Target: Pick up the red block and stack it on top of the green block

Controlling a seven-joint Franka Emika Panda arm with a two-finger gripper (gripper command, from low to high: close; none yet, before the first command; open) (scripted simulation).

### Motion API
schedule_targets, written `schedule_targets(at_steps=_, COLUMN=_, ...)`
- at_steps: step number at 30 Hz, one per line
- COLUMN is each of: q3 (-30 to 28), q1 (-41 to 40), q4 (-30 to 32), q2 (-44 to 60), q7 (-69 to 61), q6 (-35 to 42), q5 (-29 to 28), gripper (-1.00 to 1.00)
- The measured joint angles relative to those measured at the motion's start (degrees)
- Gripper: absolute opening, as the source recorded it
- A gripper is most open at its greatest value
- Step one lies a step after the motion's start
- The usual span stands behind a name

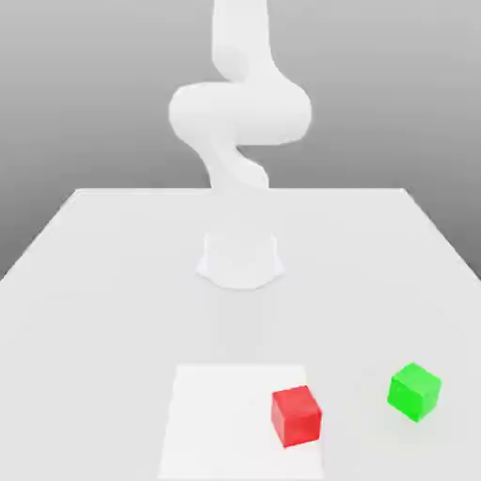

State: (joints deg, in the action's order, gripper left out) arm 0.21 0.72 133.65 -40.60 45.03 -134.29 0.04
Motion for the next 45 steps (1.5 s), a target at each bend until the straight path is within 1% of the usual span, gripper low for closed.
schedule_targets(at_steps=21, q3=2.99, q1=5.28, q4=15.68, q2=43.98, q7=-6.02, q6=-21.10, q5=-0.70, gripper=0.00)
schedule_targets(at_steps=23, q3=2.98, q1=5.44, q4=16.22, q2=48.14, q7=-6.02, q6=-23.79, q5=-1.17, gripper=0.00)
schedule_targets(at_steps=27, q3=2.16, q1=6.04, q4=15.34, q2=56.45, q7=-5.20, q6=-30.57, q5=-2.44, gripper=0.00)
schedule_targets(at_steps=28, q3=1.92, q1=6.24, q4=15.10, q2=58.10, q7=-5.01, q6=-31.95, q5=-2.68, gripper=-1.00)
schedule_targets(at_steps=35, q3=1.92, q1=6.21, q4=15.08, q2=58.30, q7=-4.84, q6=-32.09, q5=-2.88, gripper=-1.00)
schedule_targets(at_steps=41, q3=3.07, q1=5.87, q4=16.60, q2=47.89, q7=-5.38, q6=-23.21, q5=-1.07, gripper=-1.00)
schedule_targets(at_steps=45, q3=4.89, q1=9.06, q4=16.28, q2=46.23, q7=3.03, q6=-21.23, q5=-0.57, gripper=-1.00)
